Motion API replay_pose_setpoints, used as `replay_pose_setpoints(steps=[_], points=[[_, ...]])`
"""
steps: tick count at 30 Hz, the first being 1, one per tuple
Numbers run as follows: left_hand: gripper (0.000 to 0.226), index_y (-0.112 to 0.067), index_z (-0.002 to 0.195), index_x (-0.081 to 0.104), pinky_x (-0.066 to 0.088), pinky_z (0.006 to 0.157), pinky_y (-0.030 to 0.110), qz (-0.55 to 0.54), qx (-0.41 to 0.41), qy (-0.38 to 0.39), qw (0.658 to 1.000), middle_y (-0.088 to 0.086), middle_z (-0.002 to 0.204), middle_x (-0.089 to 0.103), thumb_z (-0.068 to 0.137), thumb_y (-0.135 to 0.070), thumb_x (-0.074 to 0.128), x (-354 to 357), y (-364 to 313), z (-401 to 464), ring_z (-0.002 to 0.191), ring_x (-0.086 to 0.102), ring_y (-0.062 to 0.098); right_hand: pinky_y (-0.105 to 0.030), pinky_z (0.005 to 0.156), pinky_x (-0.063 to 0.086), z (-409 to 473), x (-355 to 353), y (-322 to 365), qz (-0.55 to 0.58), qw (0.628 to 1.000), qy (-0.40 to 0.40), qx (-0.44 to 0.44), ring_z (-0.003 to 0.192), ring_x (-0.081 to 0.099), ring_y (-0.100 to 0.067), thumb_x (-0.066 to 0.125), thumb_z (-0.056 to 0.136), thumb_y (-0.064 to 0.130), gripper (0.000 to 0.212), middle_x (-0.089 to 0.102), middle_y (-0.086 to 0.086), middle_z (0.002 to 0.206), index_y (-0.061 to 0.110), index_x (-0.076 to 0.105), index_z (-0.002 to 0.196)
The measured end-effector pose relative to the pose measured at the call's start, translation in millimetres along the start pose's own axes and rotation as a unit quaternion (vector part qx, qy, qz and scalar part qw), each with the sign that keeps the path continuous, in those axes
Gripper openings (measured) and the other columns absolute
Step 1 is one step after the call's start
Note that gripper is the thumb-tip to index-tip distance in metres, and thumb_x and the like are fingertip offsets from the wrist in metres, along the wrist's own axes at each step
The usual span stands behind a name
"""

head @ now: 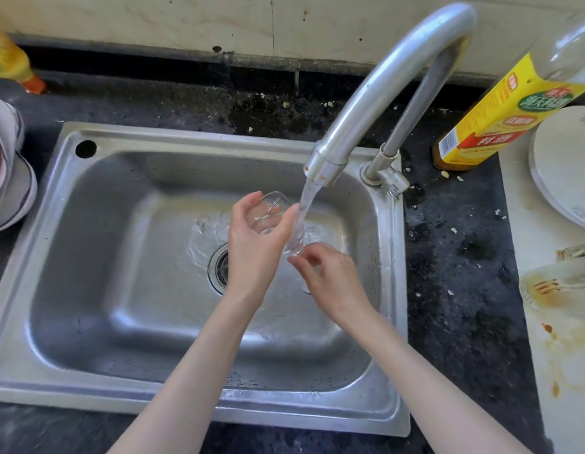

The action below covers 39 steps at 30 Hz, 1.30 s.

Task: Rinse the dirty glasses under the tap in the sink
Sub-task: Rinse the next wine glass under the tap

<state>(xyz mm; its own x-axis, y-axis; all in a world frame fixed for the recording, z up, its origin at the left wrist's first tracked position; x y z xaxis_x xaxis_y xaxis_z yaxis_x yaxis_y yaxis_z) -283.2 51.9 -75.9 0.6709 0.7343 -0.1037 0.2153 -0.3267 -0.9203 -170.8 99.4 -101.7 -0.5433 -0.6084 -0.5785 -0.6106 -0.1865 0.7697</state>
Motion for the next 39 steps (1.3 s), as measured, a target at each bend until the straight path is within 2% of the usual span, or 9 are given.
replay_pose_setpoints(steps=[4, 6, 10, 18, 21, 24, 32, 37, 39], points=[[0.053, -0.017, 0.118, 0.050, 0.046, 0.079, 0.021, -0.012, -0.033, -0.007, 0.999, -0.010, 0.098, 0.061, 0.076, -0.040, 0.073, 1.8, 3.9, -0.5, 0.089, 0.061, 0.004, -0.034, 0.054, 0.035, -9.2, -0.8, 13.7, -0.129, 0.985, -0.052, -0.104, 0.066, 0.058, -0.036, 0.046, 0.095, 0.032, 0.028, 0.066, -0.005, 0.073, 0.007, 0.056, 0.103], [0.049, -0.006, 0.103, 0.058, 0.044, 0.068, 0.027, -0.106, -0.087, 0.084, 0.987, -0.002, 0.082, 0.061, 0.074, -0.044, 0.073, 5.0, 10.1, 9.1, 0.077, 0.060, 0.015, -0.026, 0.051, 0.034, -7.7, 8.0, 9.1, 0.057, 0.996, 0.058, -0.018, 0.050, 0.049, -0.021, 0.041, 0.098, 0.034, 0.032, 0.051, 0.009, 0.054, 0.005, 0.056, 0.095], [0.056, -0.007, 0.101, 0.054, 0.050, 0.058, 0.027, -0.248, -0.154, 0.235, 0.927, 0.007, 0.086, 0.063, 0.069, -0.050, 0.072, 3.4, 7.9, 8.7, 0.076, 0.064, 0.018, -0.017, 0.043, 0.037, -26.1, 21.1, 18.9, 0.471, 0.799, 0.328, 0.179, 0.036, 0.030, -0.004, 0.039, 0.088, 0.046, 0.042, 0.028, 0.012, 0.044, 0.008, 0.056, 0.083], [0.033, -0.010, 0.080, 0.061, 0.044, 0.061, 0.017, -0.058, -0.051, -0.042, 0.996, 0.002, 0.073, 0.059, 0.086, -0.042, 0.059, -2.9, 9.8, -1.6, 0.067, 0.053, 0.013, -0.037, 0.075, 0.043, -6.9, 6.8, 14.9, -0.004, 0.996, 0.085, 0.034, 0.083, 0.059, -0.025, 0.022, 0.091, 0.060, 0.046, 0.061, 0.002, 0.087, 0.024, 0.043, 0.110], [0.026, -0.013, 0.073, 0.064, 0.043, 0.063, 0.027, -0.087, -0.072, 0.021, 0.993, 0.000, 0.070, 0.062, 0.089, -0.032, 0.057, 3.0, 2.5, -1.0, 0.065, 0.057, 0.016, -0.026, 0.057, 0.039, -13.0, 14.7, 22.8, 0.184, 0.971, 0.117, 0.096, 0.055, 0.050, -0.011, 0.004, 0.085, 0.070, 0.066, 0.053, 0.010, 0.064, 0.029, 0.049, 0.108], [0.020, -0.008, 0.084, 0.061, 0.044, 0.069, 0.032, -0.121, -0.125, 0.098, 0.980, 0.002, 0.077, 0.068, 0.088, -0.027, 0.056, 0.8, -6.7, 0.3, 0.072, 0.064, 0.018, -0.017, 0.041, 0.027, -15.3, 21.5, 27.4, 0.415, 0.846, 0.242, 0.232, 0.032, 0.024, -0.007, 0.001, 0.090, 0.065, 0.070, 0.031, 0.008, 0.038, 0.018, 0.049, 0.074], [0.023, -0.005, 0.098, 0.066, 0.047, 0.068, 0.028, -0.054, -0.074, -0.012, 0.996, -0.001, 0.081, 0.062, 0.089, -0.019, 0.050, 8.6, -36.0, -24.7, 0.078, 0.058, 0.013, -0.025, 0.062, 0.044, -1.1, -7.5, 42.3, 0.245, 0.957, -0.003, 0.157, 0.069, 0.057, -0.008, 0.008, 0.085, 0.071, 0.070, 0.067, 0.001, 0.085, 0.030, 0.063, 0.095], [0.019, -0.008, 0.078, 0.063, 0.046, 0.055, 0.023, -0.146, -0.140, 0.068, 0.977, 0.009, 0.076, 0.064, 0.085, 0.001, 0.048, 18.3, -55.5, -42.7, 0.069, 0.061, 0.016, -0.012, 0.036, 0.017, -16.9, -18.0, 48.8, 0.393, 0.884, 0.095, 0.236, 0.029, 0.034, -0.008, 0.026, 0.094, 0.057, 0.054, 0.044, 0.002, 0.046, 0.019, 0.050, 0.064], [0.032, -0.009, 0.078, 0.065, 0.049, 0.067, 0.029, -0.142, -0.127, 0.087, 0.978, 0.005, 0.074, 0.065, 0.078, 0.012, 0.042, 15.9, -54.4, -36.6, 0.070, 0.062, 0.016, -0.015, 0.035, 0.022, -16.1, -23.1, 47.7, 0.329, 0.918, 0.070, 0.209, 0.034, 0.040, -0.006, 0.020, 0.098, 0.050, 0.054, 0.052, 0.003, 0.049, 0.016, 0.054, 0.074]])
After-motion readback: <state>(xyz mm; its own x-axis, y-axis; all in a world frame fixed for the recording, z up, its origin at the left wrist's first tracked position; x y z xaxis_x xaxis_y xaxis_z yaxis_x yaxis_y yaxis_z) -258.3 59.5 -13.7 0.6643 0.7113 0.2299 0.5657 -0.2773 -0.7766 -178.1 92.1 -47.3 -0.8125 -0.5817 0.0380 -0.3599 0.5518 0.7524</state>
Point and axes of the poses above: each hand's wrist, its own z-axis towards the middle knuckle, its own x-axis out of the palm, y = z × x, the point moved 6 cm from there along z, towards the middle knuckle
